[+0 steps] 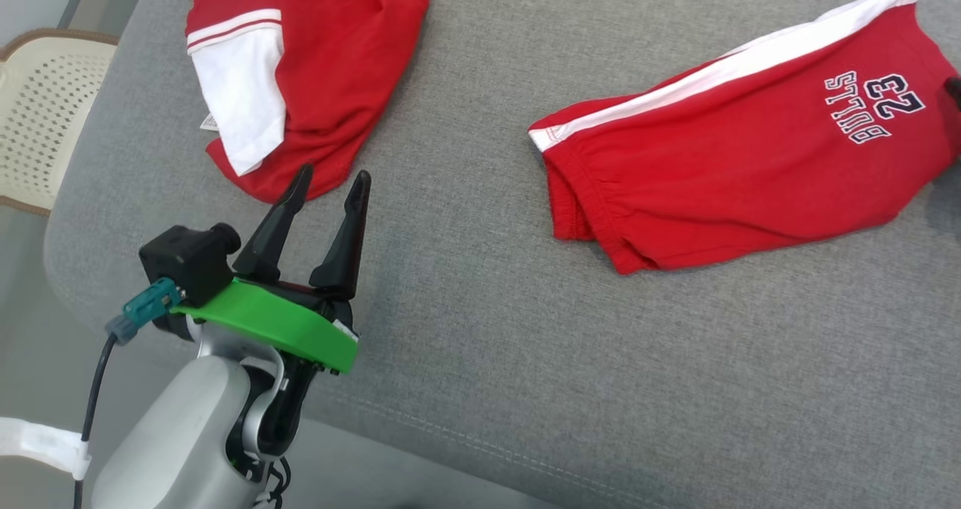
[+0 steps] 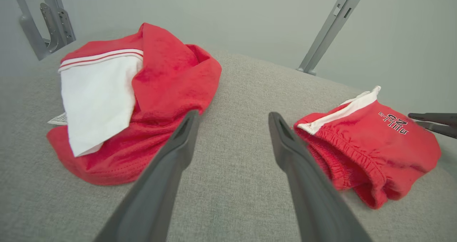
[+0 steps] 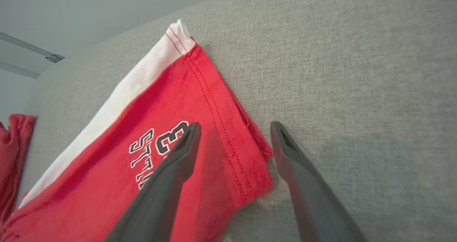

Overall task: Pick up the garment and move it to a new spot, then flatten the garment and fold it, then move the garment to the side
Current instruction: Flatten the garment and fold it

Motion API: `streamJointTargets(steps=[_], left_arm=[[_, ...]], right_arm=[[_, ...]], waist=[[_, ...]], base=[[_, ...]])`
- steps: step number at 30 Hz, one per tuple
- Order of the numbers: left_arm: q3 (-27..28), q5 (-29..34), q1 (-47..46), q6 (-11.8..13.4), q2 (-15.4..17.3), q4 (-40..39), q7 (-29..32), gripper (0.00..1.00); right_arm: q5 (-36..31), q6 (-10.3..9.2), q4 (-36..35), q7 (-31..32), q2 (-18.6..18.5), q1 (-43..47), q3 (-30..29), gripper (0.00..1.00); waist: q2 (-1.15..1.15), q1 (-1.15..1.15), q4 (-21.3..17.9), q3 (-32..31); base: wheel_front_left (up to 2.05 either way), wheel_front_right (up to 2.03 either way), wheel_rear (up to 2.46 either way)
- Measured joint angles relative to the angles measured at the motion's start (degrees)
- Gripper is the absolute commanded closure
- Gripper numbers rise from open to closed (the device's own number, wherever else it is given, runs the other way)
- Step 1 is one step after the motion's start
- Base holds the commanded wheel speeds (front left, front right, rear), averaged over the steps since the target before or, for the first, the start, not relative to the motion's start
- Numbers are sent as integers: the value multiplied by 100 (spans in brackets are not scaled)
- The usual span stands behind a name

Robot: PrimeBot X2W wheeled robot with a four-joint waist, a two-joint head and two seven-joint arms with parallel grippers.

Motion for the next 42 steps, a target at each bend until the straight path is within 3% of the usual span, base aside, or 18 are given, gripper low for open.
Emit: streamJointTargets(steps=[10, 11, 12, 14, 24, 33, 42], left_arm=[[47, 0, 125, 46, -27, -94, -53, 0], [53, 0, 127, 46, -27, -111, -54, 0], [59, 0, 128, 46, -27, -124, -54, 0], [80, 0, 130, 46, -30, -155, -54, 0], [247, 52, 254, 51, 56, -159, -70, 0], [280, 59, 390, 56, 55, -96, -104, 0], [301, 54, 700, 57, 93, -56, -104, 0]], right_arm=[[-177, -40, 63, 421, -116, -32, 237, 0], [-176, -40, 49, 464, -114, -43, 254, 5], [-166, -40, 44, 504, -104, -56, 255, 64], [-115, -40, 21, 626, -86, -71, 259, 100], [412, -14, -91, 818, 412, -118, 99, 100], [1132, 74, -19, 561, 478, 162, -544, 100], [1646, 411, -238, 221, 513, 1045, -967, 100]], waist=[[0, 0, 108, 112], [0, 0, 107, 115], [0, 0, 105, 117], [0, 0, 97, 119], [0, 0, -133, 47], [0, 0, -489, -236], [0, 0, -954, -558]], base=[[0, 0, 0], [0, 0, 0], [0, 0, 0], [0, 0, 0], [0, 0, 0], [0, 0, 0], [0, 0, 0]])
